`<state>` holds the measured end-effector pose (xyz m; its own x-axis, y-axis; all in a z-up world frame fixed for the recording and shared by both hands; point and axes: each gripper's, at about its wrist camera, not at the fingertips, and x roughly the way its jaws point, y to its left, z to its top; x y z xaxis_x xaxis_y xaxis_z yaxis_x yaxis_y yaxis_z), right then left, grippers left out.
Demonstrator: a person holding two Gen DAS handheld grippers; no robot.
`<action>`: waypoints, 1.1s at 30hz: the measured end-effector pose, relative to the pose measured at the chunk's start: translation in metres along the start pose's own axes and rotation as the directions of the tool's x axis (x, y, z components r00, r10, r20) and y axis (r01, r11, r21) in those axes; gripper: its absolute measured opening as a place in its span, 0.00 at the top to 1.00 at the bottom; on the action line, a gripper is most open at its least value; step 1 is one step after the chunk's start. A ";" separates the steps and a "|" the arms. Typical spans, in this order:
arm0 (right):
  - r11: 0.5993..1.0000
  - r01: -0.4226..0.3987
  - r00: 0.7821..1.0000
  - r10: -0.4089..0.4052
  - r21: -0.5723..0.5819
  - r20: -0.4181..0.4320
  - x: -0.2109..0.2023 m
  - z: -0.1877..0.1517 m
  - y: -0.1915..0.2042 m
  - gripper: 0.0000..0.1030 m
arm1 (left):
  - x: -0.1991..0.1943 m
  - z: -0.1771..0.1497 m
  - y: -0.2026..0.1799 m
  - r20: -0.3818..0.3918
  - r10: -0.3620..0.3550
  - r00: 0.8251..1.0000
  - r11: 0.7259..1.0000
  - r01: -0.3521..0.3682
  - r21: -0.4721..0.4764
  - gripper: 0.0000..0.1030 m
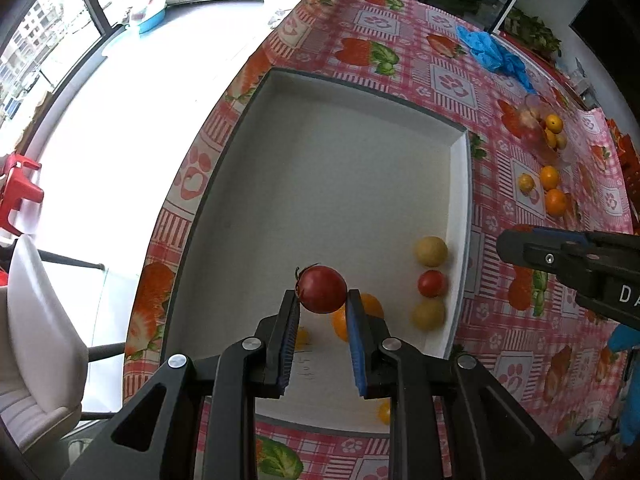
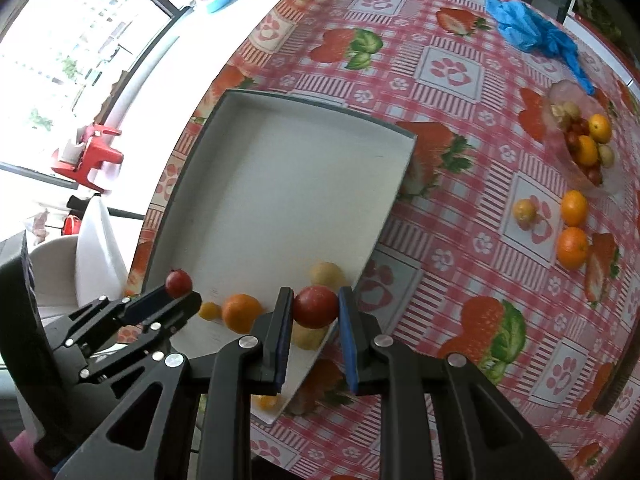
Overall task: Organize fruits
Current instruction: 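Carry both tomatoes over the white tray and open both tools to drop them, then move both open tools away from the tray toward the fruit on the tablecloth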
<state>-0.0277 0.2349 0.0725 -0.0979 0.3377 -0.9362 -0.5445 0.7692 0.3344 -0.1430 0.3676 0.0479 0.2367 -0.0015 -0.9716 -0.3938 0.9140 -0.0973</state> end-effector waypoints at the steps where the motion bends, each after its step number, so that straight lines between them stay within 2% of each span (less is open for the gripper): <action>1: 1.000 -0.004 1.000 0.004 0.000 -0.003 0.001 0.001 0.001 0.77 | 0.001 0.000 0.001 -0.002 0.001 1.000 1.000 -0.001 -0.001 0.76; 24: 0.998 -0.064 0.995 0.064 -0.001 -0.077 0.027 0.008 0.020 0.74 | 0.016 0.001 0.010 -0.040 0.017 0.999 1.000 -0.018 -0.020 0.76; 26: 0.997 -0.071 0.995 0.071 0.004 -0.075 0.027 0.008 0.020 0.66 | 0.017 0.001 0.010 -0.043 0.020 0.999 1.000 -0.020 -0.018 0.76; 28: 0.997 -0.079 0.994 0.079 0.009 -0.071 0.026 0.007 0.019 0.50 | 0.017 0.001 0.009 -0.046 0.026 0.999 1.000 -0.027 -0.014 0.76; 33: 0.995 -0.094 0.994 0.096 0.033 -0.053 0.019 0.006 0.012 0.36 | 0.022 0.000 0.005 -0.074 0.044 0.996 0.999 -0.044 -0.010 0.75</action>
<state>-0.0312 0.2536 0.0592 -0.1940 0.3805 -0.9042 -0.5052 0.7514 0.4245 -0.1398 0.3724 0.0263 0.1529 0.0084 -0.9882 -0.4125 0.9092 -0.0561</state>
